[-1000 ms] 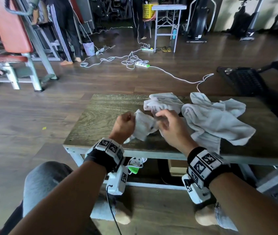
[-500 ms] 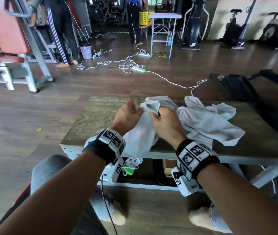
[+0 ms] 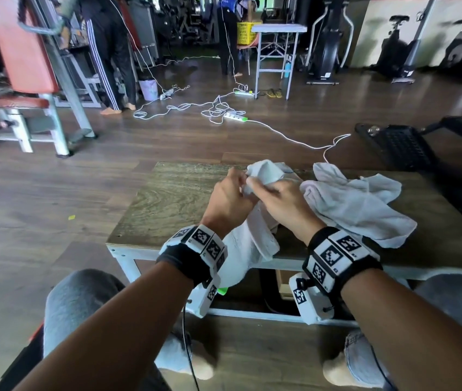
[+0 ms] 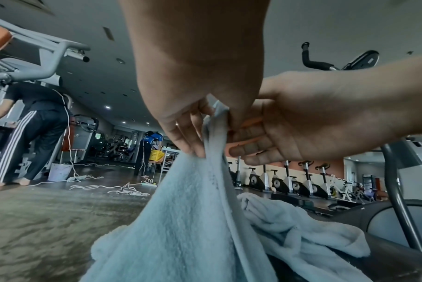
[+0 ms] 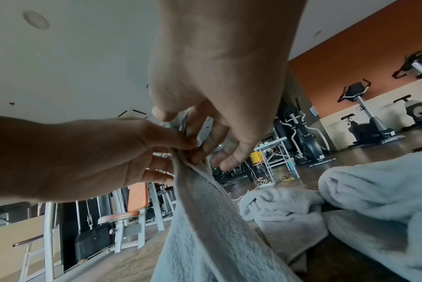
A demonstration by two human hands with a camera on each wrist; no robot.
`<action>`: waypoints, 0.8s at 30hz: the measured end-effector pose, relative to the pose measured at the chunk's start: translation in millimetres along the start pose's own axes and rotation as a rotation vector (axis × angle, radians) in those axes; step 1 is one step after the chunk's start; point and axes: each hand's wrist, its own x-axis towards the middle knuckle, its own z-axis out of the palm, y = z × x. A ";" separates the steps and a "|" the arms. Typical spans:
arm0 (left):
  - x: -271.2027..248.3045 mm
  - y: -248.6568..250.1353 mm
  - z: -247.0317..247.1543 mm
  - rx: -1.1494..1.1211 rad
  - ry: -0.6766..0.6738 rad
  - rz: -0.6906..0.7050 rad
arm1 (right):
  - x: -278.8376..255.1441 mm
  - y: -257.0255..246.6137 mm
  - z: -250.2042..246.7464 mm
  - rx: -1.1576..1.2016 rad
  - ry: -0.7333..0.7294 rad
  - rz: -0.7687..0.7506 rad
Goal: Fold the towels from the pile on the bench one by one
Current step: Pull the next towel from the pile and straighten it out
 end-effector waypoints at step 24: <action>34.8 -8.3 -53.7 -0.001 -0.107 0.154 | 29.1 -8.3 -0.2 -0.283 0.063 -0.374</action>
